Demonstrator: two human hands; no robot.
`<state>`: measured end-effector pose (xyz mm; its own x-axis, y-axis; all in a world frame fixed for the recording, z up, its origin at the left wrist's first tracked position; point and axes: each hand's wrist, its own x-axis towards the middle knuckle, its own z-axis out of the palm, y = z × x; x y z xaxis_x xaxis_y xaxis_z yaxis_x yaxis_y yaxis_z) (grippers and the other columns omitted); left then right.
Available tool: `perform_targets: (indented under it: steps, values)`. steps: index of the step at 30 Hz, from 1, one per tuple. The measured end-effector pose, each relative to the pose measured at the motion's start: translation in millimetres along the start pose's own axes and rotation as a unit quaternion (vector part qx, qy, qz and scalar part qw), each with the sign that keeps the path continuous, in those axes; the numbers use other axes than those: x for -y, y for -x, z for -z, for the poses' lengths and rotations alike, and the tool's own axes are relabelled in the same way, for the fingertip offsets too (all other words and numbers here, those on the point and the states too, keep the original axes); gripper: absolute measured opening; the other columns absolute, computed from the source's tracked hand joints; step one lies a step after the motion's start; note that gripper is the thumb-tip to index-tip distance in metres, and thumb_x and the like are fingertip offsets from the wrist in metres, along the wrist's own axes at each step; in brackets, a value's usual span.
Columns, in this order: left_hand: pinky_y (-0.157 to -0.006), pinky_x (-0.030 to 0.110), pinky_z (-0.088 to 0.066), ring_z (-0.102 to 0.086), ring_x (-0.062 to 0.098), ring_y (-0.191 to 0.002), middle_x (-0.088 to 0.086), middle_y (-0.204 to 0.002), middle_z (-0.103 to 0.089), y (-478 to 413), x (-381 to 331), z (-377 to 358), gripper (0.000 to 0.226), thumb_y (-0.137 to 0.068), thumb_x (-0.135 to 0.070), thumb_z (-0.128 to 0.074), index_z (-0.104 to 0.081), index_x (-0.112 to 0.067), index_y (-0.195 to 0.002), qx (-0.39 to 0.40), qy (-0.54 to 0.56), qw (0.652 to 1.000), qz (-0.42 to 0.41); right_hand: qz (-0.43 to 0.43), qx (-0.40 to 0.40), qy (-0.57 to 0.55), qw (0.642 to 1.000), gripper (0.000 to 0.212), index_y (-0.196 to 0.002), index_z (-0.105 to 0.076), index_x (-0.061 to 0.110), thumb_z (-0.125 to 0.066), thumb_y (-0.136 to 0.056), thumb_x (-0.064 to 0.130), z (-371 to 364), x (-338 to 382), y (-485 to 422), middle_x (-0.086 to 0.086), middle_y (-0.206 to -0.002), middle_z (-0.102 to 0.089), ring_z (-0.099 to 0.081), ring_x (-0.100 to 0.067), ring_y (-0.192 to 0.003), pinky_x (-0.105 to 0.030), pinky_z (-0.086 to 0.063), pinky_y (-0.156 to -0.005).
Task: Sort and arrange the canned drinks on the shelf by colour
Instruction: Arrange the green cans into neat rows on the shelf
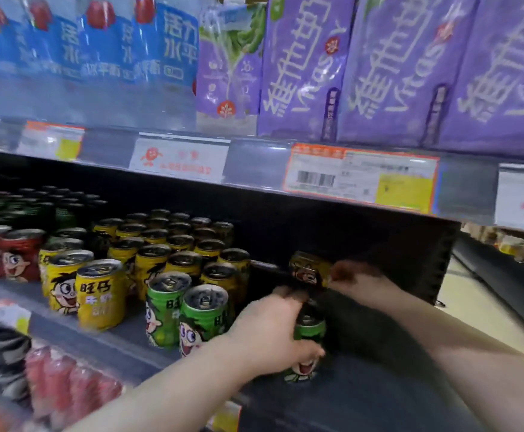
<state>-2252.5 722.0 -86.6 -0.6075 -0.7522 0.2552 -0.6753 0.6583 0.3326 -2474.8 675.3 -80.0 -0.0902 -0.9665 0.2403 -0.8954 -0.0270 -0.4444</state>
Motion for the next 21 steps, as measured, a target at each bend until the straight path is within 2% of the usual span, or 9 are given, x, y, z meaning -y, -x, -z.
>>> perform_targets:
  steps: [3, 5, 7, 8, 11, 12, 15, 17, 21]
  values:
    - [-0.107, 0.033, -0.034, -0.044, 0.025, -0.124, 0.005, -0.135, -0.046, 8, 5, 7, 0.075, -0.077, -0.061, -0.059, -0.038, -0.021, -0.137, -0.041, -0.105, 0.992, 0.057, -0.008, 0.026, 0.04, 0.999, 0.045, -0.125, -0.053, 0.013, -0.065, -0.085, 0.028, -3, -7, -17, -0.006, -0.125, -0.056, -0.053, -0.022, -0.116, -0.025, -0.037, -0.094]
    - [-0.115, 0.033, -0.014, -0.036, 0.025, -0.129, 0.007, -0.139, -0.043, 12, 8, 6, 0.078, -0.08, -0.064, -0.051, -0.035, -0.018, -0.141, -0.056, -0.194, 0.978, 0.062, -0.006, 0.029, 0.051, 0.998, 0.057, -0.132, -0.046, 0.014, -0.067, -0.083, 0.033, -10, -11, -29, -0.006, -0.134, -0.049, -0.047, -0.023, -0.124, -0.025, -0.034, -0.1]
    - [-0.114, 0.034, 0.01, -0.027, 0.022, -0.137, 0.006, -0.145, -0.038, 15, 4, 7, 0.079, -0.082, -0.066, -0.043, -0.03, -0.018, -0.144, -0.053, -0.229, 0.971, 0.052, -0.006, 0.026, 0.073, 0.997, 0.069, -0.137, -0.039, 0.015, -0.068, -0.08, 0.039, -18, -17, -40, -0.009, -0.14, -0.042, -0.04, -0.025, -0.129, -0.027, -0.031, -0.104]
    - [-0.113, 0.035, 0.013, -0.026, 0.021, -0.139, 0.005, -0.146, -0.038, 16, 5, 5, 0.081, -0.081, -0.067, -0.039, -0.03, -0.017, -0.144, -0.052, -0.232, 0.97, 0.049, -0.005, 0.021, 0.081, 0.997, 0.074, -0.139, -0.035, 0.015, -0.069, -0.079, 0.041, -22, -19, -43, -0.009, -0.141, -0.04, -0.038, -0.025, -0.131, -0.028, -0.03, -0.105]
    - [-0.109, 0.043, -0.004, -0.052, 0.02, -0.123, 0.006, -0.129, -0.058, 18, 3, 6, 0.086, -0.072, -0.071, -0.026, -0.052, -0.013, -0.131, -0.056, -0.231, 0.97, 0.044, -0.015, 0.018, 0.048, 0.999, 0.084, -0.142, -0.028, 0.014, -0.073, -0.076, 0.039, -33, -22, -52, -0.011, -0.143, -0.038, -0.037, -0.027, -0.132, -0.028, -0.03, -0.106]
    - [-0.109, 0.042, -0.006, -0.053, 0.019, -0.122, 0.006, -0.129, -0.058, 17, 0, 7, 0.085, -0.072, -0.07, -0.027, -0.052, -0.013, -0.13, -0.065, -0.23, 0.97, 0.042, -0.024, 0.016, 0.034, 0.999, 0.085, -0.143, -0.027, 0.015, -0.074, -0.076, 0.037, -36, -23, -56, -0.012, -0.143, -0.038, -0.038, -0.027, -0.132, -0.028, -0.031, -0.105]
    - [-0.115, 0.036, 0.007, -0.021, 0.015, -0.142, 0.002, -0.152, -0.028, 16, 3, -1, 0.08, -0.084, -0.064, -0.038, -0.022, -0.017, -0.147, -0.047, -0.209, 0.975, 0.063, -0.05, 0.013, 0.066, 0.996, 0.085, -0.142, -0.027, 0.018, -0.071, -0.075, 0.045, -40, -25, -63, -0.013, -0.143, -0.036, -0.039, -0.029, -0.13, -0.032, -0.035, -0.103]
    - [-0.115, 0.036, 0.009, -0.015, 0.015, -0.143, 0.002, -0.154, -0.023, 16, 2, 1, 0.078, -0.087, -0.06, -0.042, -0.017, -0.018, -0.148, -0.04, -0.202, 0.976, 0.074, -0.048, 0.013, 0.104, 0.993, 0.081, -0.139, -0.032, 0.016, -0.07, -0.075, 0.047, -40, -25, -64, -0.013, -0.139, -0.04, -0.042, -0.029, -0.126, -0.032, -0.038, -0.1]
    - [-0.114, 0.033, 0.011, -0.014, 0.014, -0.143, 0.0, -0.155, -0.02, 17, -1, 1, 0.078, -0.086, -0.06, -0.042, -0.016, -0.02, -0.148, -0.03, -0.194, 0.977, 0.078, -0.045, 0.068, 0.014, 0.997, 0.077, -0.132, -0.034, 0.015, -0.078, -0.07, 0.032, -31, -20, -47, -0.009, -0.12, -0.049, -0.052, -0.026, -0.106, -0.027, -0.04, -0.083]
